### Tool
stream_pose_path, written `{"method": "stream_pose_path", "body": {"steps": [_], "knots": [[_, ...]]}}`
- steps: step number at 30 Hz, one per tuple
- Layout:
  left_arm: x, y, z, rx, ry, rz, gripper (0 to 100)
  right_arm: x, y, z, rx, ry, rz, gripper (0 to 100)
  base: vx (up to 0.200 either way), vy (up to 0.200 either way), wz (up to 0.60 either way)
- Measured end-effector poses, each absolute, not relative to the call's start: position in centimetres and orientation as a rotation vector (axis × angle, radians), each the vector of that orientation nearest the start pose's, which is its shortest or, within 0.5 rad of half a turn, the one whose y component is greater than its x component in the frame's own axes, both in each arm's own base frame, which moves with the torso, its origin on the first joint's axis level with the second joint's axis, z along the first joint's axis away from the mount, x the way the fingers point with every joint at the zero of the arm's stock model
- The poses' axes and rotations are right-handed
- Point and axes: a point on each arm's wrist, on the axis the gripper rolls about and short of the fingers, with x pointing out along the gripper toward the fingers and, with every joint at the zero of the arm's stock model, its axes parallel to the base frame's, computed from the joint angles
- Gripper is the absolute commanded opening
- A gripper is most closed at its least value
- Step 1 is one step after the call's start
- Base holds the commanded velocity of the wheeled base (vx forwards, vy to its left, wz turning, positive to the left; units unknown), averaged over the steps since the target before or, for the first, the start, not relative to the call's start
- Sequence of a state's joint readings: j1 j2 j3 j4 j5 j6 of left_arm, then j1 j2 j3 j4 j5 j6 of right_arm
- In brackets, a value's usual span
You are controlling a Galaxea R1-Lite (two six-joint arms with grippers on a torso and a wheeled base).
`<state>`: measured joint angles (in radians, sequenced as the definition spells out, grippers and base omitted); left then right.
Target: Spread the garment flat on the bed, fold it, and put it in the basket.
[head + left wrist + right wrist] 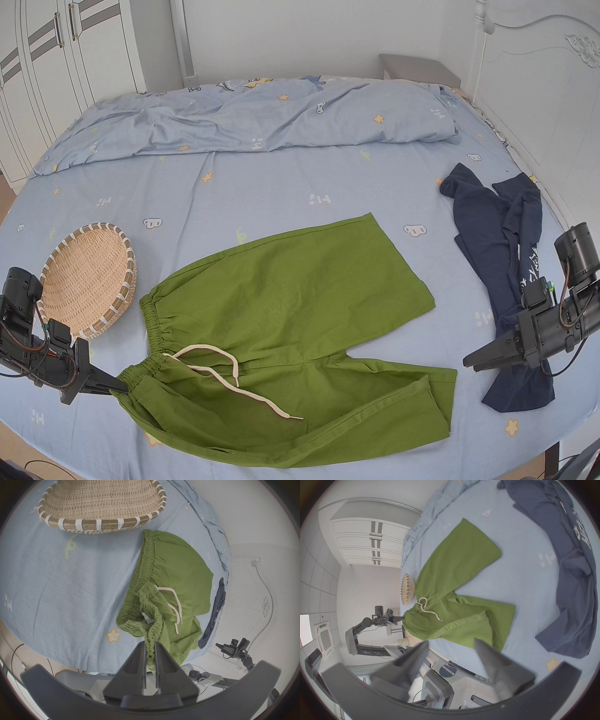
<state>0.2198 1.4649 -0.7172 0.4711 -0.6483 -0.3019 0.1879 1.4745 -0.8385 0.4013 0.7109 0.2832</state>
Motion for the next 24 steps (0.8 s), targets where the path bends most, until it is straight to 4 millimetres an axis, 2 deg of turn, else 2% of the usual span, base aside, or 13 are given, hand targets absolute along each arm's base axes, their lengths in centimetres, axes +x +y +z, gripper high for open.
{"method": "stream_pose_path", "body": {"steps": [8, 17, 20, 24], "knots": [[17.9, 2.5, 13.9, -0.783, 1.188, -0.207, 0, 20.5, 5.8, 15.1, 0.550, 1.262, 0.640, 100, 0.000, 0.000, 0.00], [17.6, 2.4, 13.4, -0.785, 1.207, -0.205, 0, 23.7, 8.1, 13.1, 0.636, 1.411, 0.620, 100, 0.000, 0.000, 0.00], [17.4, 2.4, 13.2, -0.782, 1.212, -0.208, 0, 24.6, 8.6, 12.5, 0.607, 1.403, 0.652, 100, 0.000, 0.000, 0.00], [17.3, 2.4, 13.0, -0.775, 1.209, -0.211, 0, 25.3, 8.7, 11.3, 0.517, 1.305, 0.738, 100, 0.000, 0.000, 0.00]]}}
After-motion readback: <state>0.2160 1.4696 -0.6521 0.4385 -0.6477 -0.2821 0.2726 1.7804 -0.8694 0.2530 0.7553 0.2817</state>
